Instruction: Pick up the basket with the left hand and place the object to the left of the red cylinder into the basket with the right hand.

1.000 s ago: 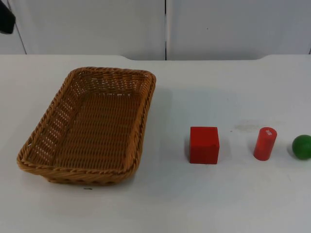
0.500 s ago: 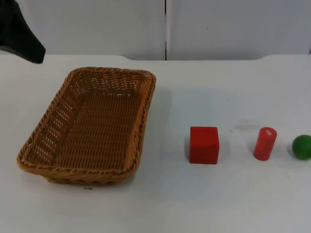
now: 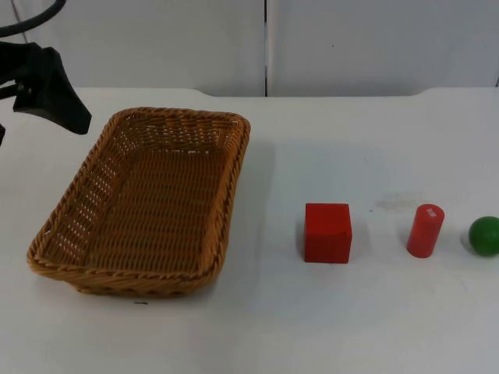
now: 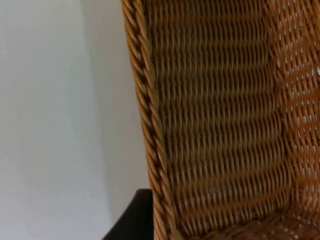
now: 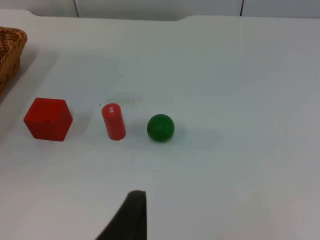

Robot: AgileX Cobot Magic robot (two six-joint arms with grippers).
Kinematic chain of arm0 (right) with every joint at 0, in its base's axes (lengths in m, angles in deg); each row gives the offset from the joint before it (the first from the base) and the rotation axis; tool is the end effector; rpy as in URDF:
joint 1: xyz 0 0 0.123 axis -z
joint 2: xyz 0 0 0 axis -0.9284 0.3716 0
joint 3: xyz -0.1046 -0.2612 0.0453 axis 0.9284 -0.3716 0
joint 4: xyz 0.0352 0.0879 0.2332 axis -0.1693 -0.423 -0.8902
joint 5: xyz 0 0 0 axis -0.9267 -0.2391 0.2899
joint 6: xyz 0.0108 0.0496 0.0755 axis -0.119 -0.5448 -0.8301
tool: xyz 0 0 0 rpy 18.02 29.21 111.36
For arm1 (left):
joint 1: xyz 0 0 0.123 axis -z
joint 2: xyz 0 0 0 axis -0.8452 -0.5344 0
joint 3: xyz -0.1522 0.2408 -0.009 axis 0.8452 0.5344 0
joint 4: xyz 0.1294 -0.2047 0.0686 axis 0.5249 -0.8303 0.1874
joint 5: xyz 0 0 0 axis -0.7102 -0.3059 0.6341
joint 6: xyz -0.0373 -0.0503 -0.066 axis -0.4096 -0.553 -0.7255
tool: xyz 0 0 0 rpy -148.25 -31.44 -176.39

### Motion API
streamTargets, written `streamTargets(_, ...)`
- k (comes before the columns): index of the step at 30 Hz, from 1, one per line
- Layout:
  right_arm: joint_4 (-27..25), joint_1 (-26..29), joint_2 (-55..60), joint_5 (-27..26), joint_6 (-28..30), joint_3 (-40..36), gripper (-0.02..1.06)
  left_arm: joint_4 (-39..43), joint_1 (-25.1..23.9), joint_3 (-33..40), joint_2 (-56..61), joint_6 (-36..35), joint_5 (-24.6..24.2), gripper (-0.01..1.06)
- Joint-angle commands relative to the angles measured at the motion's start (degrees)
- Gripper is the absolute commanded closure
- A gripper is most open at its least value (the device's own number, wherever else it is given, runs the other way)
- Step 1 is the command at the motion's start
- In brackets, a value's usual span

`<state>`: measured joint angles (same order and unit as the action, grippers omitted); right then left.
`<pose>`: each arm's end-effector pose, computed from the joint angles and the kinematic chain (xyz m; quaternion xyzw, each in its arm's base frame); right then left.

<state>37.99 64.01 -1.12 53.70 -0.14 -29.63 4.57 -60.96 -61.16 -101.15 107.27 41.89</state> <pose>-0.0073 0.0017 0.2803 -0.0485 0.8540 0.0221 0.5175 0.3124 -0.0177 0.2250 0.0739 0.9555 -0.1744 0.2263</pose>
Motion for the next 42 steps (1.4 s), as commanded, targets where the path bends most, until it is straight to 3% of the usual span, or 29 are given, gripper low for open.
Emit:
streamTargets(1, -0.03, 0.36, -0.24, -0.23, -0.09, -0.12, -0.01, -0.58, 0.05, -2.09, -1.78, 0.46, 0.76, 0.00)
streamTargets(12, -0.03, 0.36, -0.24, -0.23, -0.09, -0.12, -0.01, 1.64, 0.05, -9.06, -11.94, -4.73, 0.31, 0.00)
streamTargets(19, -0.03, 0.36, -0.24, -0.23, -0.09, -0.12, -0.01, 9.30, 0.05, -12.70, -17.43, -13.49, 0.86, 0.00)
streamTargets(30, -0.03, 0.36, -0.24, -0.23, -0.09, -0.12, -0.01, 11.08, 0.05, -17.22, -23.75, -13.22, 0.00, 0.00)
streamTargets(36, -0.03, 0.36, -0.24, -0.23, -0.09, -0.12, -0.01, 11.70, 1.56, -18.05, -25.40, -7.86, -0.17, 0.00)
streamTargets(42, -0.03, 0.36, -0.24, -0.23, -0.09, -0.12, -0.01, 13.58, 2.28, -20.24, -28.89, -7.55, -1.94, 0.00)
